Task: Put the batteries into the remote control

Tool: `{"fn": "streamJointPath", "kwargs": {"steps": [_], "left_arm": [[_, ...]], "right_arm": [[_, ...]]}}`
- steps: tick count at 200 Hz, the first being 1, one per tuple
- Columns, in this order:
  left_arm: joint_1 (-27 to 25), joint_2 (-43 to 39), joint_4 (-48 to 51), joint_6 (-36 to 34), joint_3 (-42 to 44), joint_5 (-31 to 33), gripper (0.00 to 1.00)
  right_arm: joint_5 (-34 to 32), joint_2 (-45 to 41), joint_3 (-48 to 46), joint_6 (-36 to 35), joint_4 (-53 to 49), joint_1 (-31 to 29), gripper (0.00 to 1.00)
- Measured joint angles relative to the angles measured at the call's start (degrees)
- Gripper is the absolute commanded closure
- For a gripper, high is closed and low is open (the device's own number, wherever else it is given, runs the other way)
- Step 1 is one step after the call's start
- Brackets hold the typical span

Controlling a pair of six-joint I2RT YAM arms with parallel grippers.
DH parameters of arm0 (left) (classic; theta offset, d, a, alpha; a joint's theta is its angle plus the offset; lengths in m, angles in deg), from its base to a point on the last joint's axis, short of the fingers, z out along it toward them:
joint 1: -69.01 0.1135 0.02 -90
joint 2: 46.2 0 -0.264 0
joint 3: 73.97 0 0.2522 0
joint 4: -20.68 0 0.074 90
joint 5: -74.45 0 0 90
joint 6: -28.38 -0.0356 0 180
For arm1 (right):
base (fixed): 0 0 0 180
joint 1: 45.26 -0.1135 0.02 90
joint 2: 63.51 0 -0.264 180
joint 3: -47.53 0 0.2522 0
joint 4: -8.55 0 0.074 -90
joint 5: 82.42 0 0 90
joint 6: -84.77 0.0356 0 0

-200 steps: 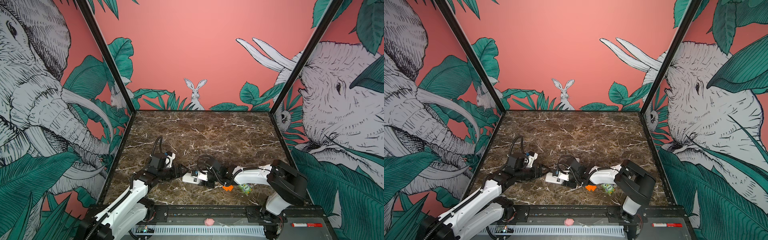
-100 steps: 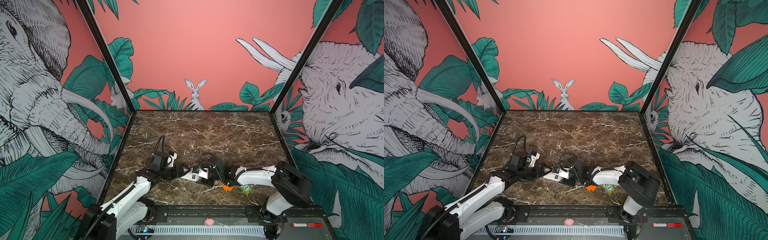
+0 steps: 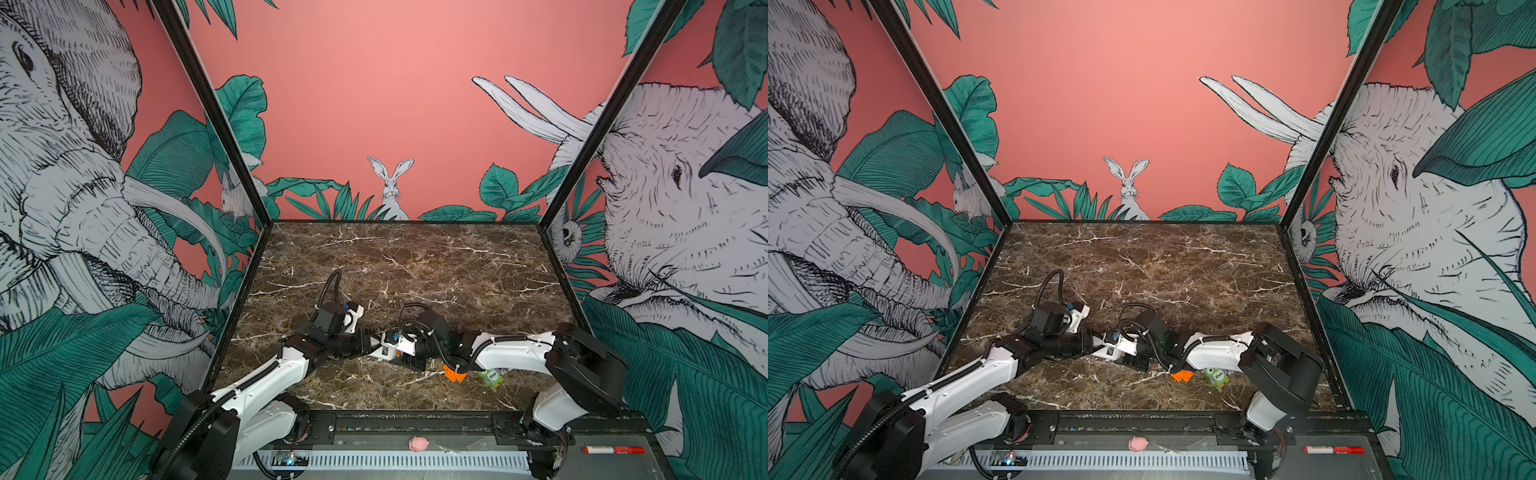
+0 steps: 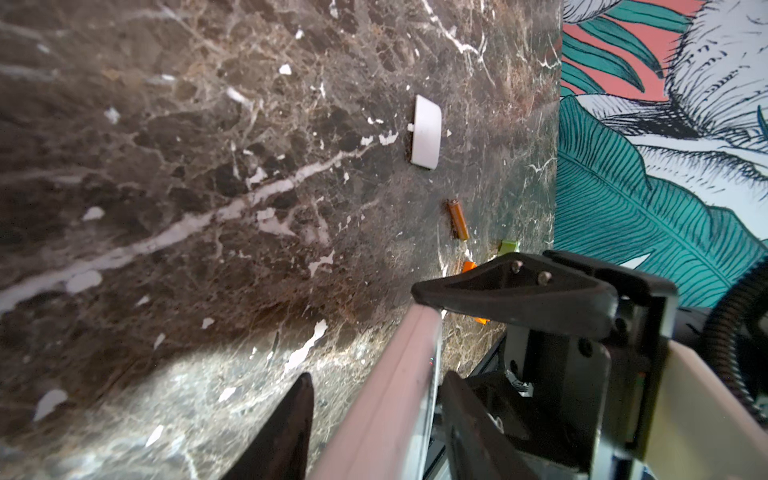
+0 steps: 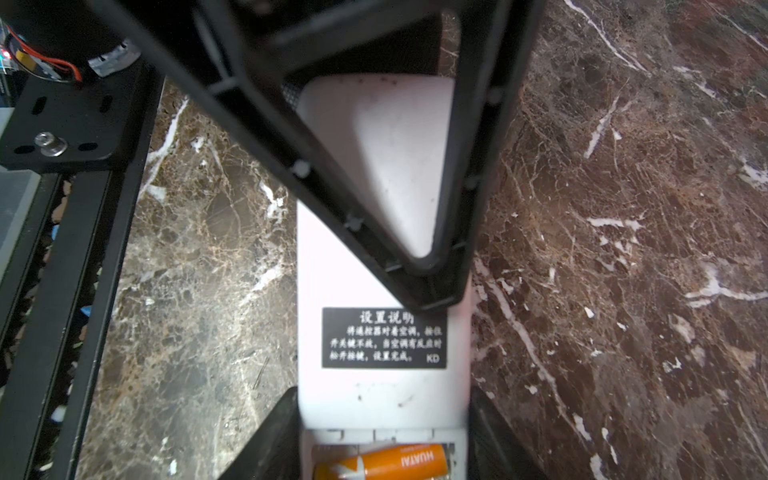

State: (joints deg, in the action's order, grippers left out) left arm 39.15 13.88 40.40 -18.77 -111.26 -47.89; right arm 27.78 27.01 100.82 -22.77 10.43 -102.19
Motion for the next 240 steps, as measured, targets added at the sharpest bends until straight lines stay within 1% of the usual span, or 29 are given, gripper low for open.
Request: {"fn": "streamJointPath", "kwargs": {"steps": [10, 33, 46, 54, 63, 77, 115, 133, 150, 169, 184, 211, 240], "left_arm": [[0.0, -0.1, -0.1, 0.1, 0.0, 0.1, 0.6], [0.0, -0.3, -0.5, 0.6, 0.0, -0.1, 0.72], [0.0, -0.6, -1.6, 1.1, 0.0, -1.0, 0.84], [-0.3, -0.9, -2.4, 1.0, -0.1, -1.6, 0.94], [-0.4, -0.9, -2.7, 1.3, -0.1, -1.5, 1.0], [-0.4, -0.8, -2.9, 1.3, -0.1, -1.6, 1.0], [-0.5, -0.7, -2.8, 1.1, -0.3, -1.1, 1.0], [-0.7, -0.3, -1.4, -0.2, -1.6, 1.1, 1.0], [-0.8, 0.2, -0.5, -1.4, -3.2, 3.7, 1.0], [-1.1, 1.2, 0.2, -3.1, -5.7, 6.6, 1.0], [-2.3, 2.6, 1.0, -4.9, -8.2, 9.4, 1.0], [-6.8, 5.4, 3.5, -9.1, -13.0, 15.6, 1.0], [-12.2, 7.8, 6.3, -13.4, -16.7, 23.8, 1.0]], "right_arm": [[0.0, 0.0, 0.0, 0.1, 0.0, 0.0, 0.81], [0.2, 0.1, 0.0, 0.5, -0.1, 0.0, 0.79], [0.3, 0.2, 0.0, 0.7, -0.2, 0.0, 0.75], [0.3, 0.3, 0.0, 0.8, -0.1, 0.0, 0.71], [0.2, 0.3, 0.0, 0.8, 0.0, 0.0, 0.66], [0.3, 0.3, 0.0, 0.8, -0.1, 0.0, 0.55], [0.0, 0.2, 0.0, 1.5, -0.1, 0.0, 0.36], [-0.3, -1.0, -0.8, 2.5, 0.1, 0.1, 0.29], [-0.3, -3.3, -2.4, 4.0, 0.0, 0.2, 0.24], [-0.2, -5.6, -3.9, 5.6, -0.3, 0.2, 0.22], [-0.4, -7.5, -5.2, 7.0, -0.3, 0.2, 0.21], [-2.4, -11.6, -8.0, 10.4, -1.1, 0.8, 0.22], [-5.2, -14.8, -8.6, 14.7, -3.2, 3.7, 0.22]]}}
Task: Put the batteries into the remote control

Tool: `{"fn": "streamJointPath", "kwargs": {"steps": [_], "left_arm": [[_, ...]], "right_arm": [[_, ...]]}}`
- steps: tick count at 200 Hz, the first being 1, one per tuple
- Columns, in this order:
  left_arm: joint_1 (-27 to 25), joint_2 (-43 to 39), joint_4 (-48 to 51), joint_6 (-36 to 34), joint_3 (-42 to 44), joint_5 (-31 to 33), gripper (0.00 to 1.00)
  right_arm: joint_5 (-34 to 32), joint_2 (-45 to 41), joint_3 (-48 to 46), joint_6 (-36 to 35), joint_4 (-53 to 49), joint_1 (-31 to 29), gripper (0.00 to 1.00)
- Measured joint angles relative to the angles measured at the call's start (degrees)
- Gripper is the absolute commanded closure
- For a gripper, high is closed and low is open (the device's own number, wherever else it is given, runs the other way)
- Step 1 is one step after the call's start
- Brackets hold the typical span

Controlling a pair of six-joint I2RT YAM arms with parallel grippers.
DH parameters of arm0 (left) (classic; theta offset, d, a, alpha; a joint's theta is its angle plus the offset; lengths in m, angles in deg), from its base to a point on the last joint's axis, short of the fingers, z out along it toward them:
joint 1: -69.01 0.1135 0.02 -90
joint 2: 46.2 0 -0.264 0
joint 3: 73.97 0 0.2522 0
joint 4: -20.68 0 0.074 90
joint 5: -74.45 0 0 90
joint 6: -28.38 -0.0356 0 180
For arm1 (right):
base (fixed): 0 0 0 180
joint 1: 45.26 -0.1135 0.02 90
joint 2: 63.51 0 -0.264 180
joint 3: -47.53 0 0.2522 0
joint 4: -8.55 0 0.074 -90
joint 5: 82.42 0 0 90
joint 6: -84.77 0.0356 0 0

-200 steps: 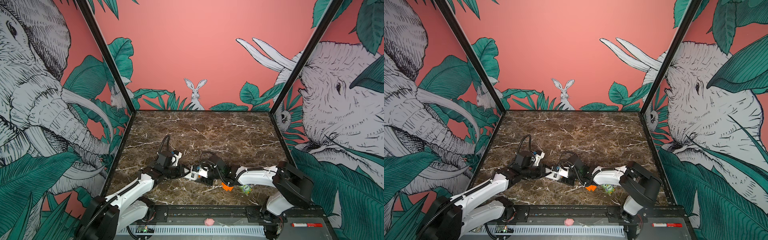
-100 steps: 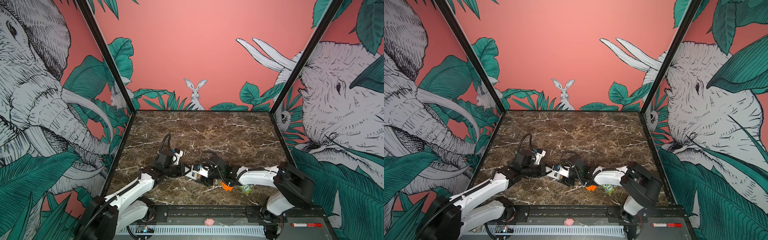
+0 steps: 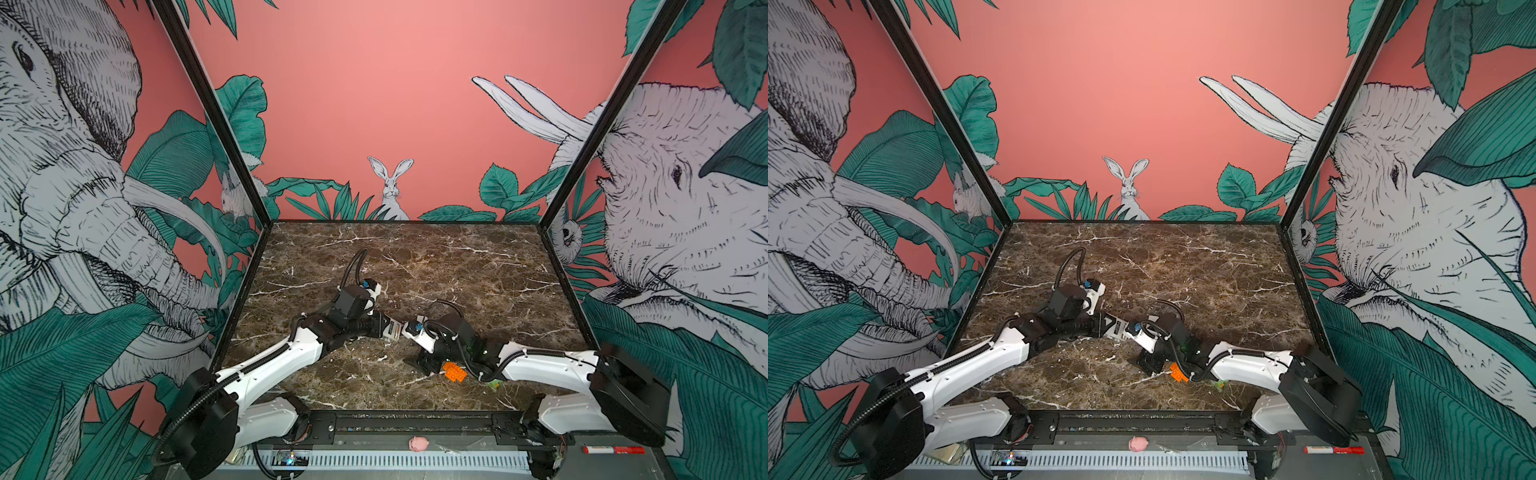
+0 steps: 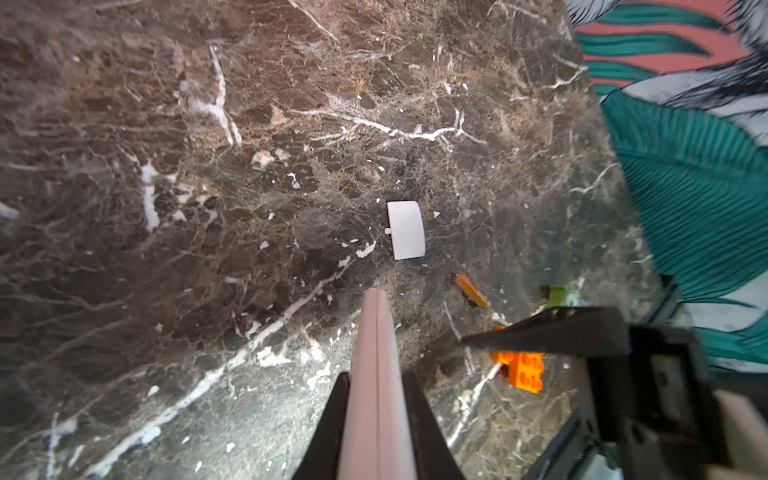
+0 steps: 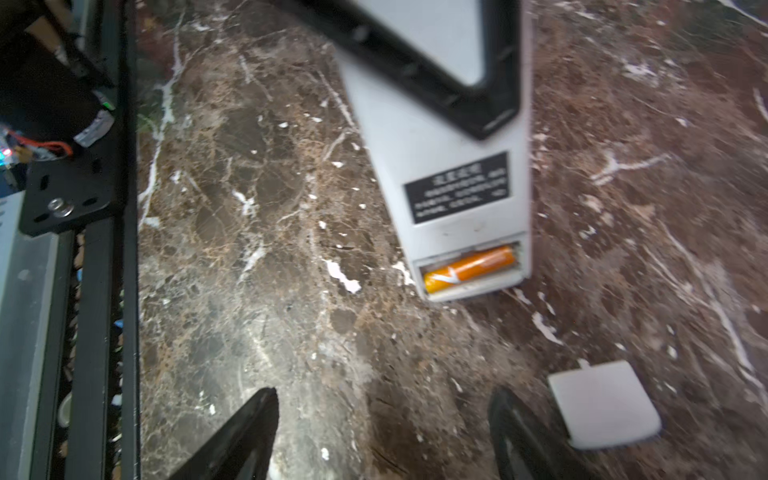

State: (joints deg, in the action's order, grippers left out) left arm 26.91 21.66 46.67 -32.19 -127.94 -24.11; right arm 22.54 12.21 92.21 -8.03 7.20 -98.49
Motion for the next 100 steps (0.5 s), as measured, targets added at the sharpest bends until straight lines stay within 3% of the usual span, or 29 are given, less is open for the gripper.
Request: {"fn": "streamJointPath", "kwargs": {"steps": [56, 100], "left_arm": [[-10.0, 5.0, 3.2, -6.4, -3.7, 15.5, 1.0], [-12.4, 7.1, 4.0, -7.5, -4.1, 21.6, 1.0]], "right_arm": [[-3.6, -3.7, 0.0, 7.3, -5.4, 5.9, 0.23], [-3.1, -4.3, 0.9, 11.7, -9.2, 8.1, 0.24]]}}
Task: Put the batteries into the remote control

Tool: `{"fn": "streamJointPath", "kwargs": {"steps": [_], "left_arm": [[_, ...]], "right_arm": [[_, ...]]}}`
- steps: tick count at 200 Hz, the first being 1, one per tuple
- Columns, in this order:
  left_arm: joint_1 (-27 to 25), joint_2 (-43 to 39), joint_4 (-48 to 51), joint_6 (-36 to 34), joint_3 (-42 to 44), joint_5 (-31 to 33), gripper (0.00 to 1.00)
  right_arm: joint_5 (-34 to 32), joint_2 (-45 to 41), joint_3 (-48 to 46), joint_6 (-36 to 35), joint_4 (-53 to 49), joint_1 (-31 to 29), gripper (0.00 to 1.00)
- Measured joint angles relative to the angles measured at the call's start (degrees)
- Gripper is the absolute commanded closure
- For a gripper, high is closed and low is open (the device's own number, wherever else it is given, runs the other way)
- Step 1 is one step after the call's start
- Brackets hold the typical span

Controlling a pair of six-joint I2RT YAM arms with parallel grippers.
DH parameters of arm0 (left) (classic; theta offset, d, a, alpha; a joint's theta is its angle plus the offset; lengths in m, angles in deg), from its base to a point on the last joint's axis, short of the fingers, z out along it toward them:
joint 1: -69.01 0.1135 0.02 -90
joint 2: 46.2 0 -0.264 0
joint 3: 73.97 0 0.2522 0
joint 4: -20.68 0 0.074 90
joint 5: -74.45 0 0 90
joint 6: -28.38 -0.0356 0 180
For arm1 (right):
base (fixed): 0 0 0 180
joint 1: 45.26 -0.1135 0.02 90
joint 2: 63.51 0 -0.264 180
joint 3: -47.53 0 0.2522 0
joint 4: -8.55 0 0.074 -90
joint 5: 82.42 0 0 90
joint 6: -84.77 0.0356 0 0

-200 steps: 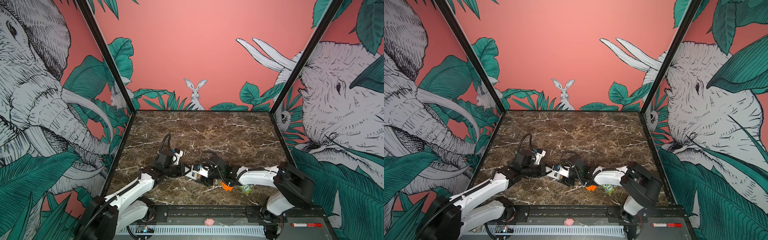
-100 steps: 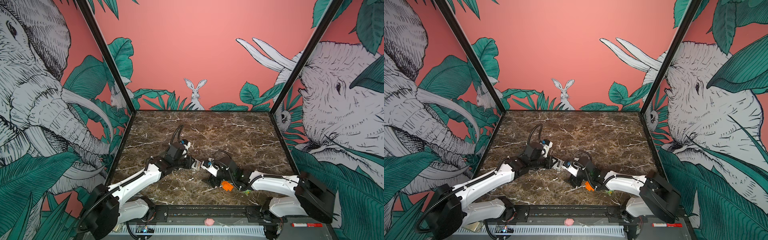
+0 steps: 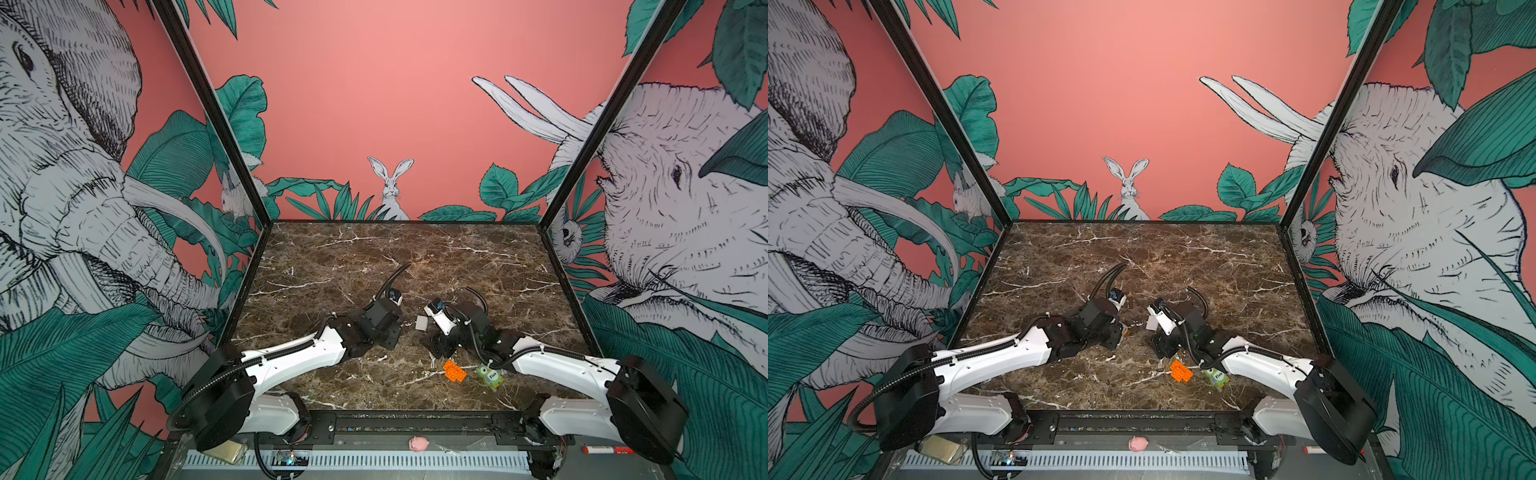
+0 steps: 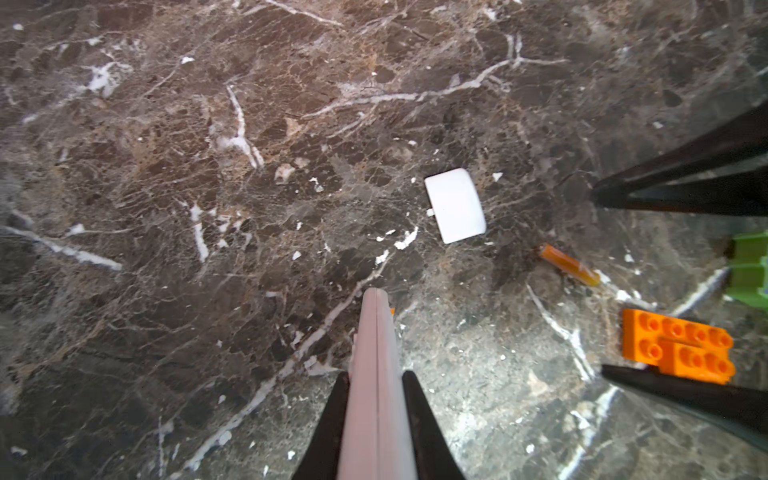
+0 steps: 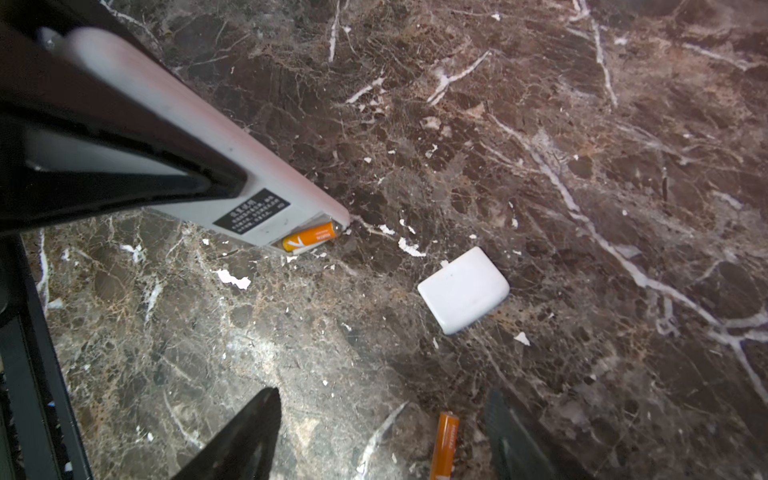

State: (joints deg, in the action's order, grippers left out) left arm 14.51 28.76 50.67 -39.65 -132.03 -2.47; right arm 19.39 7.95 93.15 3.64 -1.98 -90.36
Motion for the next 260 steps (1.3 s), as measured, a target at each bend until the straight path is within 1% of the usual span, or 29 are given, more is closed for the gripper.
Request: {"fn": "streamJointPath", "kwargs": {"steps": [33, 84, 113, 152, 178, 200, 221, 237, 260], "left_arm": [[-1.8, 0.0, 0.3, -1.1, 0.0, 3.9, 1.0], [-7.8, 3.3, 0.9, -4.0, -2.3, 11.7, 1.0], [-8.7, 4.7, 0.8, -4.0, -2.4, 13.5, 1.0], [-8.7, 4.9, 1.0, -2.2, -2.4, 13.9, 1.0], [-7.6, 3.9, 2.6, 0.2, -2.4, 12.7, 1.0], [-5.1, -1.1, 2.8, 2.3, -0.3, 11.1, 1.0], [-1.5, -8.3, 2.5, 3.8, 4.0, 9.4, 1.0], [0.9, -12.2, 2.2, 4.4, 7.1, 8.4, 1.0], [1.9, -15.1, 1.6, 4.3, 10.0, 7.0, 1.0]], "right_arm": [[1.1, 1.4, 0.9, 2.8, -1.1, 0.4, 0.25], [2.2, 3.3, 1.0, 7.6, -0.6, 2.4, 0.25], [2.5, 3.2, 1.0, 9.0, -0.3, 3.5, 0.24], [3.9, 3.3, 1.0, 9.5, -1.1, 3.9, 0.26], [6.1, 4.1, 2.6, 10.3, -5.3, 3.8, 0.3], [7.5, 3.7, 4.3, 12.3, -10.1, 2.5, 0.31], [7.3, 2.0, 5.2, 15.0, -15.5, -2.2, 0.32], [7.1, 0.7, 5.4, 17.7, -18.1, -6.0, 0.34], [5.9, 0.9, 5.4, 22.4, -20.4, -9.8, 0.37]]}}
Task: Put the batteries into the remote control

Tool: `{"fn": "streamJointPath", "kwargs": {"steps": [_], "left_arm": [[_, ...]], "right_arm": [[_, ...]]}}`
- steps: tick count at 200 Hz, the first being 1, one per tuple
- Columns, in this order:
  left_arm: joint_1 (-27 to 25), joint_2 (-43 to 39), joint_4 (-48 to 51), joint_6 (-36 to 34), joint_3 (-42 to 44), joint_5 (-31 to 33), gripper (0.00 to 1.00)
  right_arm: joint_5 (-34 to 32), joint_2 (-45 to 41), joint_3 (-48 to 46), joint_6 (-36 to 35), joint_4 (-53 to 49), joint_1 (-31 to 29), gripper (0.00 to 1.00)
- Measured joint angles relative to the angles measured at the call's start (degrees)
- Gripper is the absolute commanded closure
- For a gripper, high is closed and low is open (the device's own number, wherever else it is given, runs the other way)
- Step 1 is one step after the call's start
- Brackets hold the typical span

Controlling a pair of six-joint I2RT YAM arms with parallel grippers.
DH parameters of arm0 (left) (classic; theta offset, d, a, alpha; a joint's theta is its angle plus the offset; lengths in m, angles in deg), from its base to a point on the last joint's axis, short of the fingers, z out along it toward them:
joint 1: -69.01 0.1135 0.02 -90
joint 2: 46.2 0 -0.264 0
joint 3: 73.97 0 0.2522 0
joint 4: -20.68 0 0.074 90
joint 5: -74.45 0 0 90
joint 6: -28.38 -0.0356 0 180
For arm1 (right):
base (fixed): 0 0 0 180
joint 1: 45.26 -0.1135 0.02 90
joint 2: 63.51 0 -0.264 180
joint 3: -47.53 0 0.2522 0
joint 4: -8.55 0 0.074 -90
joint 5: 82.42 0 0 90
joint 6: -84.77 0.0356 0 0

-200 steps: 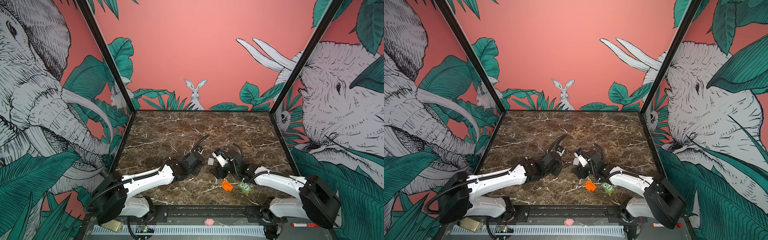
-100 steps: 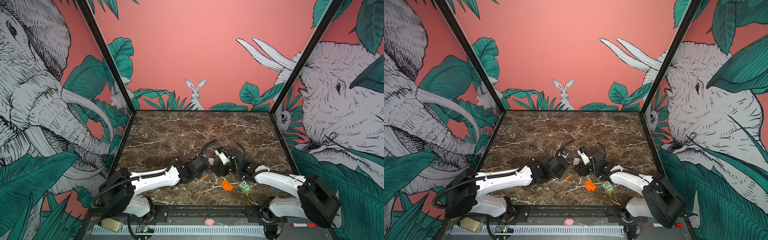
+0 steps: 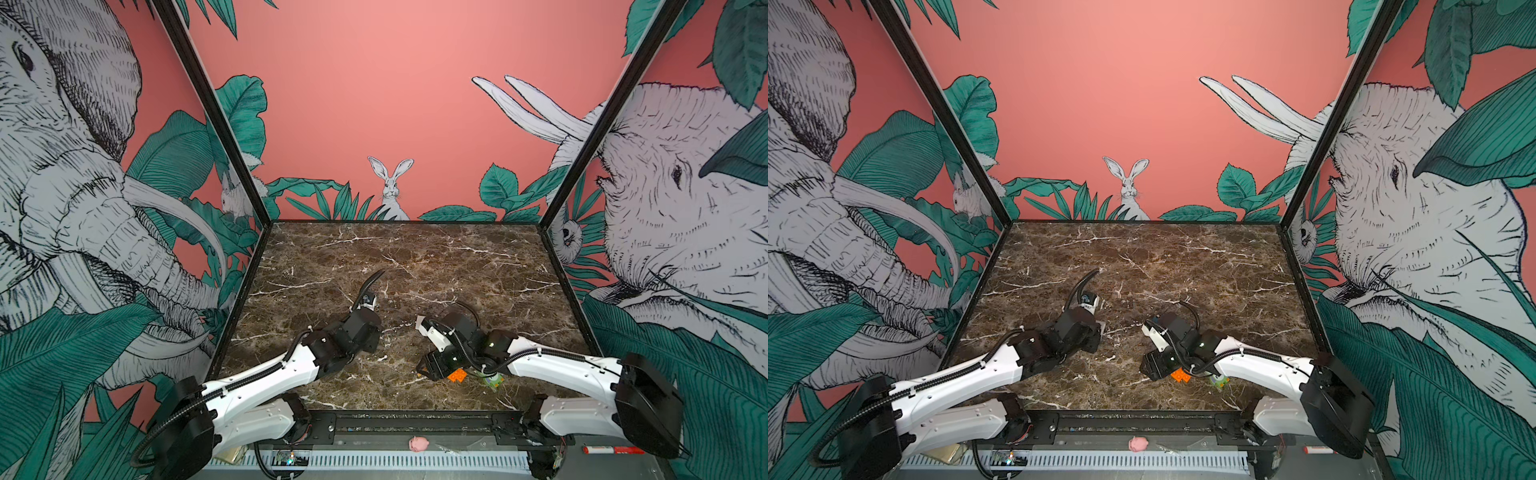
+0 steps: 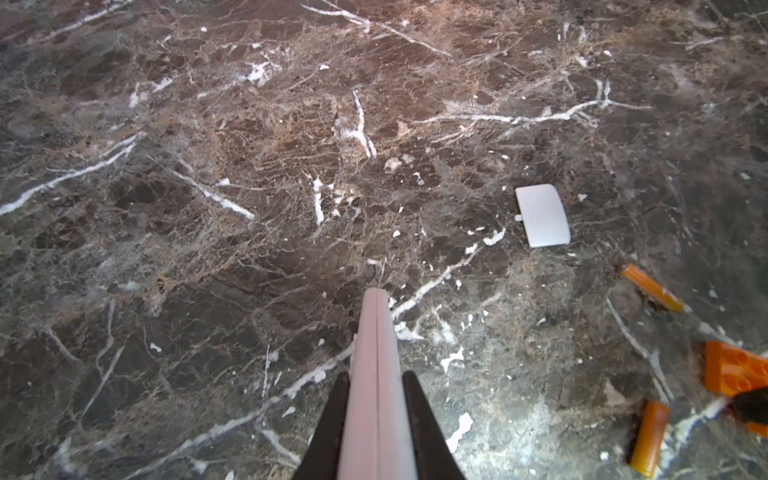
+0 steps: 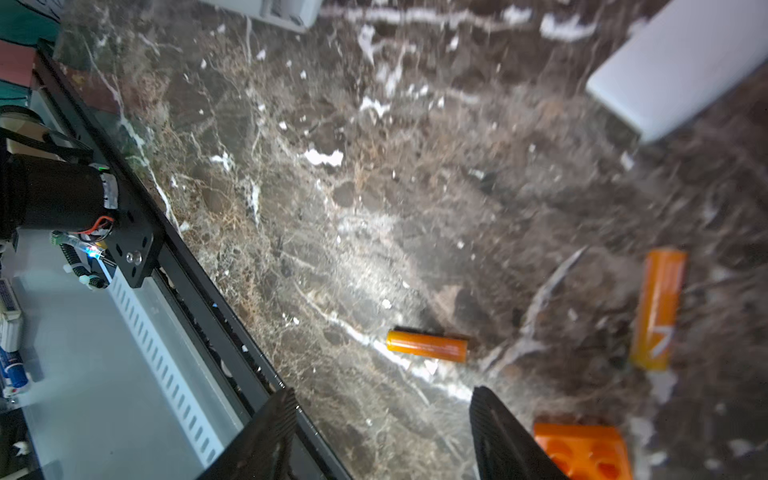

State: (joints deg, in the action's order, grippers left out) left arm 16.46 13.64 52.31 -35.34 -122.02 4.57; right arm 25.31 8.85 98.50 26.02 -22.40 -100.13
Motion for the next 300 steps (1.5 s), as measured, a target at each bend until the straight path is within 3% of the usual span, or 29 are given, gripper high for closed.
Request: {"fn": "streamJointPath", "kwargs": {"steps": [100, 173, 243, 300], "left_arm": [[3.9, -7.5, -6.8, -3.2, 4.8, -7.9, 1.0], [5.9, -9.6, -9.2, -3.5, 7.6, -12.1, 1.0], [6.1, -10.8, -11.2, -2.4, 10.2, -17.7, 1.0], [6.1, -13.7, -12.3, -0.5, 13.9, -20.8, 0.99]], "right_arm": [[-7.6, 11.4, 3.1, 11.3, -1.5, -6.4, 0.47], [-12.8, 15.8, 9.0, 12.0, -7.1, -9.2, 0.4], [-17.2, 13.3, 13.1, 12.8, -12.9, -10.5, 0.38], [-18.2, 6.0, 9.3, 22.3, -14.9, -11.5, 0.4]]}}
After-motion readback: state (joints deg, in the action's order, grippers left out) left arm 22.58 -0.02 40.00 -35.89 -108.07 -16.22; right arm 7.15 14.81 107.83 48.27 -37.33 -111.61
